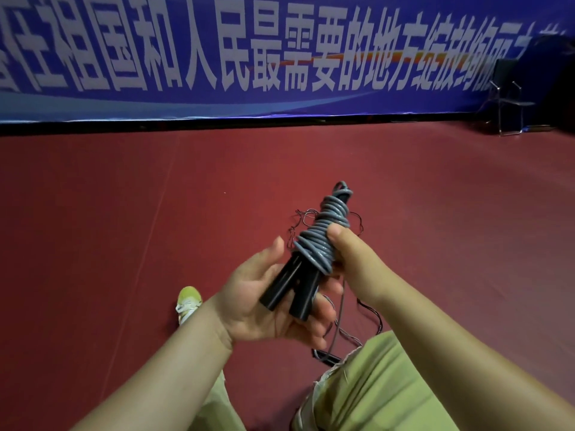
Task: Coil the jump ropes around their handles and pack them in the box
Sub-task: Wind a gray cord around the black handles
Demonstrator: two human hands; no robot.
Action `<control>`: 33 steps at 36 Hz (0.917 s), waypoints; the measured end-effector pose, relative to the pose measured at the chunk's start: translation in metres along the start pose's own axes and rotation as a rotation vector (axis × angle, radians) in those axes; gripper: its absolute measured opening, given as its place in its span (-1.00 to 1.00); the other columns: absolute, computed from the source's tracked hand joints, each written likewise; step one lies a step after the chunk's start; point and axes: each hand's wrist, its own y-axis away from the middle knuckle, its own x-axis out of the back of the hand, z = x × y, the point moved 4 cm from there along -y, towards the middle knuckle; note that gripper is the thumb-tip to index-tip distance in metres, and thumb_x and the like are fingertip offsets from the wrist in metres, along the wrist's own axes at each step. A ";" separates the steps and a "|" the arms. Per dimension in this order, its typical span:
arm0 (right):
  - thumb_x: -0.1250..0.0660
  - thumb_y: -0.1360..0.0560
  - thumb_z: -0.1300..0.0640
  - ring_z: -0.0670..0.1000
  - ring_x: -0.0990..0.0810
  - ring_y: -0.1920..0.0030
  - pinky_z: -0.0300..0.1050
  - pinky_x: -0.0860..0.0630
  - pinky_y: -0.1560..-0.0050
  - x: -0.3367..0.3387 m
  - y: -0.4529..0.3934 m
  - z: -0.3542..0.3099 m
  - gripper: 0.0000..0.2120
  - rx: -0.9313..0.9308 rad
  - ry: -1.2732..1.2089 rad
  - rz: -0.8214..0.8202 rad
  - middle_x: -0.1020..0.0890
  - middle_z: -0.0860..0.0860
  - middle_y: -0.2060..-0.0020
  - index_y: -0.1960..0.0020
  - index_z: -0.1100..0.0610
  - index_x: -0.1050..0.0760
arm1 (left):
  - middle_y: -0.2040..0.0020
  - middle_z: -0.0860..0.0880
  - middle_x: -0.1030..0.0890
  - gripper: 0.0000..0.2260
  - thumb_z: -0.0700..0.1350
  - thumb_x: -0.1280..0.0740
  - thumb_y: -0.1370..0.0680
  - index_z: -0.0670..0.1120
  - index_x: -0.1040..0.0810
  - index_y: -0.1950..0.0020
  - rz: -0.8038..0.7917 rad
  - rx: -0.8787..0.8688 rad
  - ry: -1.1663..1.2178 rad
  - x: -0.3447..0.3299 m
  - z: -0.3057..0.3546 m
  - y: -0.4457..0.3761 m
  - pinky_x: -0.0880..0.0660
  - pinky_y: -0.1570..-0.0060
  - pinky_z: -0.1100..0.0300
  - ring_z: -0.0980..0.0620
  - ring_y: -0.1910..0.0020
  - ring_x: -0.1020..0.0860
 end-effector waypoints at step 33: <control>-0.05 -0.60 -0.23 -0.12 -0.20 0.53 -0.19 -0.16 0.43 0.006 0.009 0.022 -0.48 -0.168 0.354 0.086 -0.31 -0.14 0.55 0.34 0.06 -0.47 | 0.40 0.07 -0.57 -0.71 0.16 -0.23 -0.54 0.00 -0.47 0.25 0.996 0.181 -1.187 0.023 0.018 0.018 -0.41 0.30 0.15 0.12 0.43 -0.47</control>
